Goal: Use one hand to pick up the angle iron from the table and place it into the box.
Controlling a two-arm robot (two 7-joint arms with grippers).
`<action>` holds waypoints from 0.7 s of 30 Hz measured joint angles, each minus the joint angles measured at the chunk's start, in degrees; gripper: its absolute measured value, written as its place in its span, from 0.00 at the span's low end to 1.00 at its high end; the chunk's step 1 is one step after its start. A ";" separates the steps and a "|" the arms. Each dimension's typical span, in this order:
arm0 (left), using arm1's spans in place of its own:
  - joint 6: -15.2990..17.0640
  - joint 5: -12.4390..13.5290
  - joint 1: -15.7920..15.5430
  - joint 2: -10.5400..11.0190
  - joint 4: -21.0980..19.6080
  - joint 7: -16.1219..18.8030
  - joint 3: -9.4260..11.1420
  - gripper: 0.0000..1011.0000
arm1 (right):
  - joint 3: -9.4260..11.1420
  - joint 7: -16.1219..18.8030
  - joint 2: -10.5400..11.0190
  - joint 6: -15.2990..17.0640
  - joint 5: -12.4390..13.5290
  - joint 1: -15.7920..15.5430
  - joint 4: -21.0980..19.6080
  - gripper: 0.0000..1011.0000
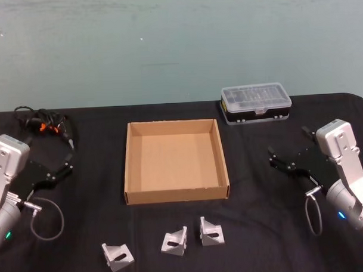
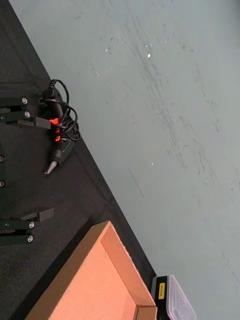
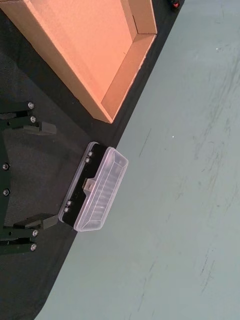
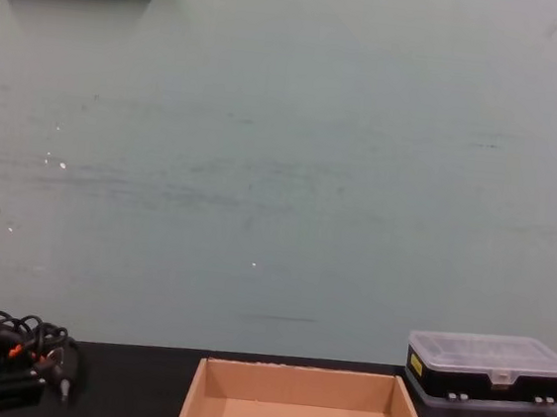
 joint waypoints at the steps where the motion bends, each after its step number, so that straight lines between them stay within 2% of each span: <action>1: 0.00 0.00 0.00 0.00 0.00 0.00 0.00 0.99 | 0.00 0.00 0.00 0.00 0.00 0.00 0.00 0.99; 21: 0.00 0.00 0.00 0.00 0.00 0.00 0.00 0.99 | 0.00 0.00 0.00 0.00 0.00 0.00 0.00 0.99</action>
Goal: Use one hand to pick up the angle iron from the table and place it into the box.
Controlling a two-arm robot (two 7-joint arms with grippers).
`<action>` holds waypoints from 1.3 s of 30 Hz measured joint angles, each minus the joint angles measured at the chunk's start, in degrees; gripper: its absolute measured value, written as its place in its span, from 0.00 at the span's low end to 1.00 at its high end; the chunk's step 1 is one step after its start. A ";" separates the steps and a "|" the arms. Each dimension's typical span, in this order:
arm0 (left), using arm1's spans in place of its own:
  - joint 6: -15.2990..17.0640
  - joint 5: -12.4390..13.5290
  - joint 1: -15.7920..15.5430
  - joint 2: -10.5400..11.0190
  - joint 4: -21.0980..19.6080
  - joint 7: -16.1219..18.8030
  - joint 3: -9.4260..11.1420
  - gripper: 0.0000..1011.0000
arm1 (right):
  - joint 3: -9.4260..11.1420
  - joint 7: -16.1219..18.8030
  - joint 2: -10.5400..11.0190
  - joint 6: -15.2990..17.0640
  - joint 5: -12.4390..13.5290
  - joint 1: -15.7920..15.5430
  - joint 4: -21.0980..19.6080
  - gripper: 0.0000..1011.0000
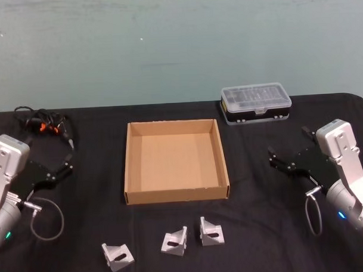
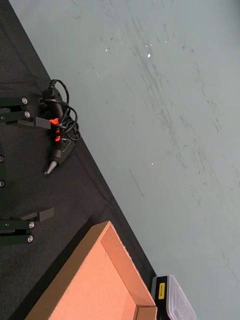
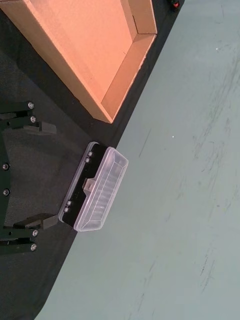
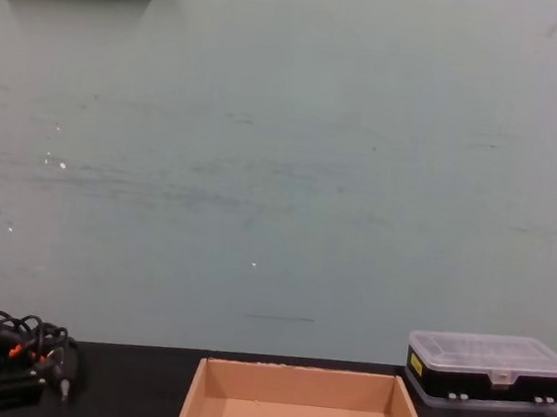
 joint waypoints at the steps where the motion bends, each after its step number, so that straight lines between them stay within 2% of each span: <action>1: 0.00 0.00 0.00 0.00 0.00 0.00 0.00 0.99 | 0.00 0.00 0.00 0.00 0.00 0.00 0.00 0.99; 4: 0.00 0.00 0.00 0.00 0.00 0.00 0.00 0.99 | 0.00 0.00 0.00 0.00 0.00 0.00 0.00 0.99; 6: 0.00 0.00 0.00 0.00 0.00 0.00 0.00 0.99 | 0.82 1.77 0.16 -0.76 1.30 -0.38 -0.48 0.99; 7: 0.00 0.00 0.00 0.00 0.00 0.00 0.00 0.99 | 1.51 4.12 0.55 -1.23 3.24 -0.85 -1.33 0.99; 9: 0.00 0.00 0.00 0.00 0.00 0.00 0.00 0.99 | 2.22 6.74 1.18 -1.44 5.39 -1.39 -2.49 0.99; 10: 0.00 0.00 0.00 0.00 0.00 0.00 0.00 0.99 | 2.82 9.84 2.16 -1.45 7.61 -1.99 -3.95 0.99; 11: 0.00 0.00 0.00 0.00 0.00 0.00 0.00 0.99 | 2.82 9.84 2.16 -1.45 7.61 -1.99 -3.95 0.99; 12: 0.00 0.00 0.00 0.00 0.00 0.00 0.00 0.99 | 3.19 15.47 4.03 -1.89 10.38 -2.57 -5.63 0.99; 13: 0.00 0.00 0.00 0.00 0.00 0.00 0.00 0.99 | 3.19 15.47 4.03 -1.89 10.38 -2.57 -5.63 0.99; 14: 0.00 0.00 0.00 0.00 0.00 0.00 0.00 0.99 | 3.35 19.67 5.43 -2.45 12.19 -2.87 -6.55 0.99; 16: 0.00 0.00 0.00 0.00 0.00 0.00 0.00 0.99 | 3.40 24.47 7.15 -2.85 14.18 -3.06 -7.46 0.99; 17: 0.00 0.00 0.00 0.00 0.00 0.00 0.00 0.99 | 3.36 29.27 8.89 -3.19 15.76 -2.99 -8.05 0.99; 18: 0.00 0.00 0.00 0.00 0.00 0.00 0.00 0.99 | 3.23 32.05 9.78 -3.37 16.61 -2.85 -8.22 0.99; 19: 0.00 0.00 0.00 0.00 0.00 0.00 0.00 0.99 | 2.85 37.59 11.48 -3.74 17.84 -2.40 -8.39 0.99; 21: 0.00 0.00 0.00 0.00 0.00 0.00 0.00 0.99 | 2.32 42.06 12.80 -3.97 18.38 -1.80 -8.39 0.99; 22: 0.00 0.00 0.00 0.00 0.00 0.00 0.00 0.99 | 1.91 44.22 13.49 -4.04 18.51 -1.37 -8.35 0.99; 23: 0.00 0.00 0.00 0.00 0.00 0.00 0.00 0.99 | 1.13 48.39 14.46 -4.06 18.54 -0.47 -8.05 0.99; 26: 0.00 0.00 0.00 0.00 0.00 0.00 0.00 0.99 | -0.43 53.21 15.33 -3.78 17.69 1.19 -7.33 0.99; 27: 0.00 0.00 0.00 0.00 0.00 0.00 0.00 0.99 | -1.62 55.51 15.56 -3.17 16.66 2.45 -6.79 0.99; 30: 0.00 0.00 0.00 0.00 0.00 0.00 0.00 0.99 | -3.39 57.88 15.50 -2.09 15.13 4.25 -6.10 0.99; 33: 0.00 0.00 0.00 0.00 0.00 0.00 0.00 0.99 | -6.21 59.67 14.47 -0.02 12.61 7.00 -5.01 0.99; 35: 0.00 0.00 0.00 0.00 0.00 0.00 0.00 0.99 | -7.74 59.79 13.43 1.01 11.32 8.39 -4.43 0.99; 39: 0.00 0.00 0.00 0.00 0.00 0.00 0.00 0.99 | -9.36 59.29 12.01 2.27 9.89 9.72 -4.02 0.99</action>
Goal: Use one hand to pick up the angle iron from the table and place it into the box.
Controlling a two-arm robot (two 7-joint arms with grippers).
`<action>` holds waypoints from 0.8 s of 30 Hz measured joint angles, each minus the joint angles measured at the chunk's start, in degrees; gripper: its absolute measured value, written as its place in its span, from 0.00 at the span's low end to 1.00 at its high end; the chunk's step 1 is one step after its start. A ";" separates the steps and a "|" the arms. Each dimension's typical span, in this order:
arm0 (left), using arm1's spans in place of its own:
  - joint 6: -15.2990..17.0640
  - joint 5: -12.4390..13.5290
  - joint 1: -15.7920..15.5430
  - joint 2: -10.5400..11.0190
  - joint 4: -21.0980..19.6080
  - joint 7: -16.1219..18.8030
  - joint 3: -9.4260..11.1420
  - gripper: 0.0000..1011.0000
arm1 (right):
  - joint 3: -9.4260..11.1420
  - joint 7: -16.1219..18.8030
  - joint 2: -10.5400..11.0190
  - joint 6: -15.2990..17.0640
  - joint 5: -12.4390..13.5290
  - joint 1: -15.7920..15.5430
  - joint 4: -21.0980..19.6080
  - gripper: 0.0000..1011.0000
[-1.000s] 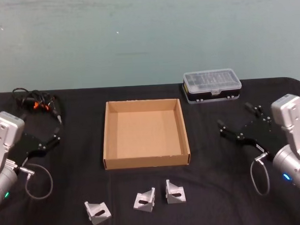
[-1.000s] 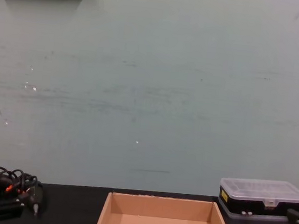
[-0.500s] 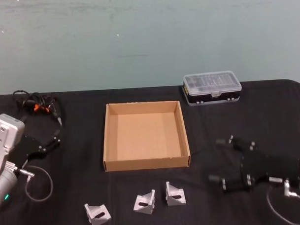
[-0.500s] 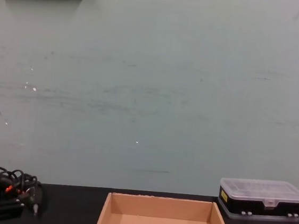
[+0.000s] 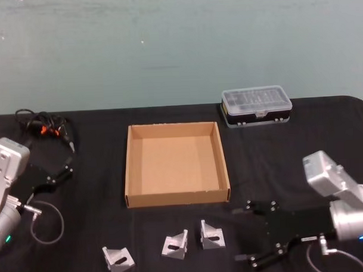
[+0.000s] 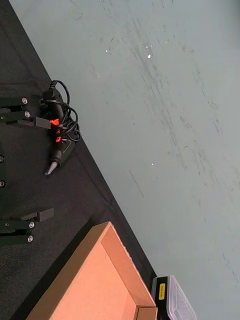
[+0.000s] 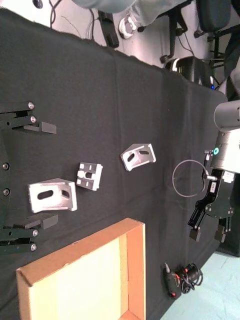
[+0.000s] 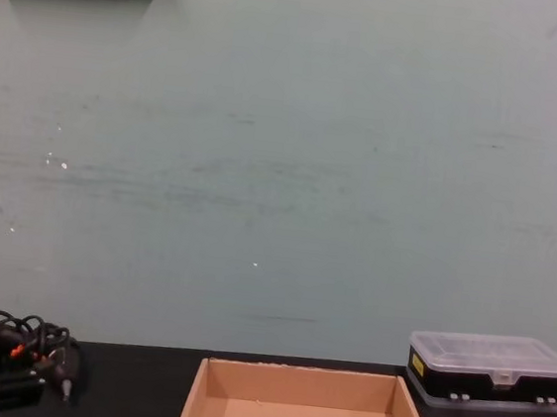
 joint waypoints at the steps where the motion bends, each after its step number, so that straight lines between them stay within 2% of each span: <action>1: 0.00 0.00 0.00 0.00 0.00 0.00 0.00 0.99 | -0.76 -0.45 -0.73 0.57 -0.62 0.64 0.21 0.99; 5: 0.00 0.00 0.00 0.00 0.00 0.00 0.00 0.99 | -2.20 -1.42 -2.24 1.72 -1.79 1.82 0.81 0.99; 7: 0.00 0.00 0.00 0.00 0.00 0.00 0.00 0.99 | -3.60 -2.90 -4.06 3.18 -3.06 3.20 1.94 0.99; 14: 0.00 0.00 0.00 0.00 0.00 0.00 0.00 0.99 | -5.41 -5.22 -6.85 6.13 -4.82 5.61 4.31 0.99; 18: 0.00 0.00 0.00 0.00 0.00 0.00 0.00 0.99 | -6.22 -5.55 -7.69 7.39 -5.54 6.61 5.34 0.99; 24: 0.00 0.00 0.00 0.00 0.00 0.00 0.00 0.99 | -7.93 -5.67 -9.16 11.02 -6.68 8.76 7.47 0.99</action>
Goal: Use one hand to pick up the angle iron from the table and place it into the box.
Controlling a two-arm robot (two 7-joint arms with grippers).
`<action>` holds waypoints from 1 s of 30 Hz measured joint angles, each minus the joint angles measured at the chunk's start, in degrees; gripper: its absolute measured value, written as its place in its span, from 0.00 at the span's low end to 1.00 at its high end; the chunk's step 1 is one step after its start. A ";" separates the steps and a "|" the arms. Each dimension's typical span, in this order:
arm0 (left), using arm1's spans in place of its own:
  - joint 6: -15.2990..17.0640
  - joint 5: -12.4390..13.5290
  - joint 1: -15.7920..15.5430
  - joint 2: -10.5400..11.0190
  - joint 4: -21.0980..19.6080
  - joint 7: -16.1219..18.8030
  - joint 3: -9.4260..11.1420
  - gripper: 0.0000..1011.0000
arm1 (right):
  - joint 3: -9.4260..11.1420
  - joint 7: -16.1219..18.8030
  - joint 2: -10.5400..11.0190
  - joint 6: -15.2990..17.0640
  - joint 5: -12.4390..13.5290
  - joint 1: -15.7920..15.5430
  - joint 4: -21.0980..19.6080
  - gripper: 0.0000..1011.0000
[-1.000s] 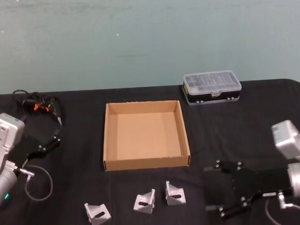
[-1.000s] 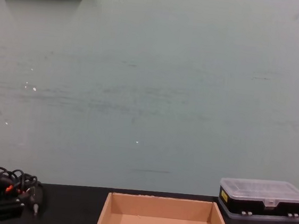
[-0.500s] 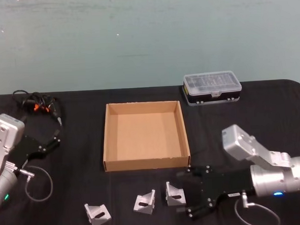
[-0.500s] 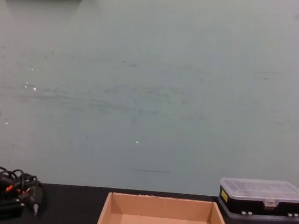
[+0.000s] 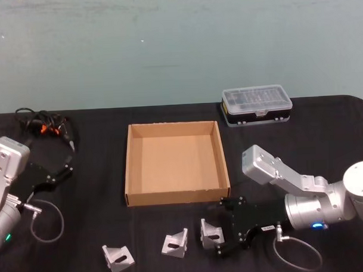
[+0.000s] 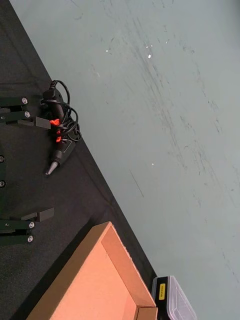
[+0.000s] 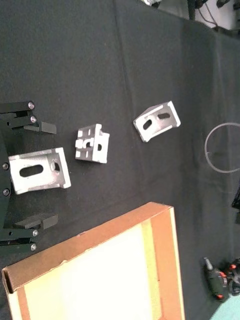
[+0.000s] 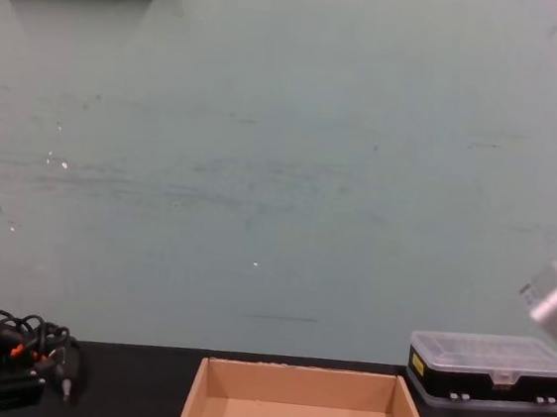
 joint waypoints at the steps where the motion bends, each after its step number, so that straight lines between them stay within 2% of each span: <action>1: 0.00 0.00 0.00 0.00 0.00 0.00 0.00 0.99 | -0.13 -0.02 -0.17 0.44 -0.05 0.23 0.23 0.99; 9: 0.00 0.00 0.00 0.00 0.00 0.00 0.00 0.99 | -1.52 0.39 -1.49 2.83 -0.01 1.74 2.21 0.99; 23: 0.00 0.00 0.00 0.00 0.00 0.00 0.00 0.99 | -2.10 1.06 -2.09 3.06 0.56 2.25 3.34 0.98; 30: 0.00 0.00 0.00 0.00 0.00 0.00 0.00 0.99 | -2.07 1.05 -2.06 3.06 0.56 2.23 3.23 0.83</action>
